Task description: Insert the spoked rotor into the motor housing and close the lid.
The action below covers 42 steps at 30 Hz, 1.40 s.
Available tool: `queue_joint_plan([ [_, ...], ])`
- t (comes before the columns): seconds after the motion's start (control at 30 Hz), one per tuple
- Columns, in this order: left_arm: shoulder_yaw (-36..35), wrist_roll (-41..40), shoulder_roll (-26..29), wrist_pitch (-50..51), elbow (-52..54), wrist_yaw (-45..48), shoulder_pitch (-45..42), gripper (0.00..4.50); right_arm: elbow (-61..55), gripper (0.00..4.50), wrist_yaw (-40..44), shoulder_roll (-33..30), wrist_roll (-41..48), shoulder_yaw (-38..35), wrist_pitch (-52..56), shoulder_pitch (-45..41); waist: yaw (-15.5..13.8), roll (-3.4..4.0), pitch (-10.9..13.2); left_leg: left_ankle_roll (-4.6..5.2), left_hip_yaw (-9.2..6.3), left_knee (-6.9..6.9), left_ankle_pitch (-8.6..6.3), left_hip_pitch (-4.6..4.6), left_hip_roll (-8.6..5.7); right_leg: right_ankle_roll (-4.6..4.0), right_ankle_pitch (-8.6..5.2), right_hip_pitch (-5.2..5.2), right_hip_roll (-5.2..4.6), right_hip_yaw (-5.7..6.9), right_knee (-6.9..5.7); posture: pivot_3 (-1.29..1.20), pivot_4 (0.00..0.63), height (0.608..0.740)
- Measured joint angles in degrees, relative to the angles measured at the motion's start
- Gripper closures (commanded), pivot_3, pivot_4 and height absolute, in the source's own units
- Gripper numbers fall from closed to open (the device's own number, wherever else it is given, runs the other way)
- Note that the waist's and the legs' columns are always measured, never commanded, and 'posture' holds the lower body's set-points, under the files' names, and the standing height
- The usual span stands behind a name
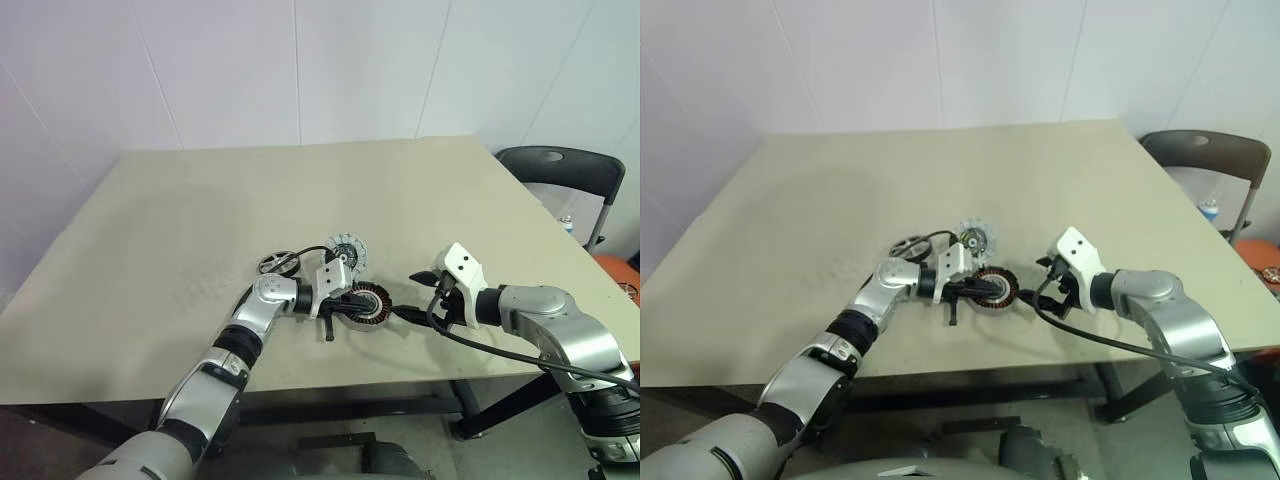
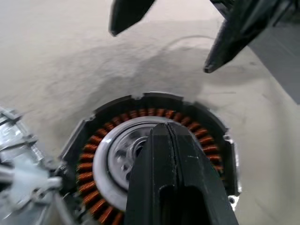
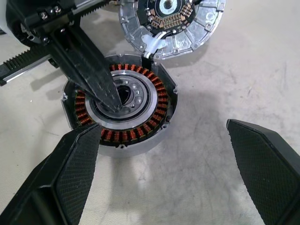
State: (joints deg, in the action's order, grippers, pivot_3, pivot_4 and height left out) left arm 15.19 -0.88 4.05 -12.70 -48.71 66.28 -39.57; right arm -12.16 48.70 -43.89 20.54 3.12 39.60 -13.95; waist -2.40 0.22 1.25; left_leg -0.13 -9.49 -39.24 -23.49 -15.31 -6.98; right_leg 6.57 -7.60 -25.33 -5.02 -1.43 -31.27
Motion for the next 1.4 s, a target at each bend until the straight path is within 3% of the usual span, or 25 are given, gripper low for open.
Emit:
queue_joint_plan([
  [0.3,0.2,0.5,0.3,0.1,1.3,-0.8,0.7,4.47,0.1,0.00,-0.1,0.1,-0.1,0.0,-0.1,-0.1,0.0,0.01,-0.1,0.00,0.01,-0.01,0.00,0.05,0.00,0.00,0.00,0.05,0.00,-0.01,-0.02,0.00,0.000,0.740],
  [0.53,0.0,3.1,-0.1,-4.9,-1.7,-8.0,-0.4,4.47,0.2,0.00,-0.1,0.2,-0.2,0.0,-0.2,-0.3,-0.1,0.00,-0.1,-0.01,0.01,-0.02,0.01,0.04,0.00,0.00,0.01,0.05,0.00,-0.01,-0.02,0.00,0.000,0.740],
  [1.03,2.1,3.7,1.1,-0.3,1.6,-2.9,-0.2,4.47,0.2,0.00,-0.9,0.6,-0.2,0.0,-0.2,-1.3,0.2,-0.07,-0.4,0.00,0.04,0.03,0.00,0.04,0.12,0.00,0.01,0.23,0.12,-0.02,-0.02,0.00,0.000,0.740],
  [1.27,3.2,7.2,1.2,-2.0,-1.5,-13.4,-1.9,4.47,0.1,0.00,-1.3,2.2,-0.2,0.6,-0.2,-2.0,0.0,-0.11,-0.4,0.34,0.04,0.05,-0.19,0.92,0.25,0.03,0.00,1.23,0.25,-0.02,0.02,0.00,0.000,0.740],
  [1.4,3.6,8.1,1.2,-2.0,-3.3,-15.8,-3.2,4.47,0.2,0.00,-1.3,2.3,-0.5,0.7,-0.1,-2.0,0.2,-0.12,-0.4,0.35,0.10,0.04,-0.20,1.02,0.37,0.23,-0.13,1.30,0.35,-0.03,0.01,0.00,0.000,0.740],
])
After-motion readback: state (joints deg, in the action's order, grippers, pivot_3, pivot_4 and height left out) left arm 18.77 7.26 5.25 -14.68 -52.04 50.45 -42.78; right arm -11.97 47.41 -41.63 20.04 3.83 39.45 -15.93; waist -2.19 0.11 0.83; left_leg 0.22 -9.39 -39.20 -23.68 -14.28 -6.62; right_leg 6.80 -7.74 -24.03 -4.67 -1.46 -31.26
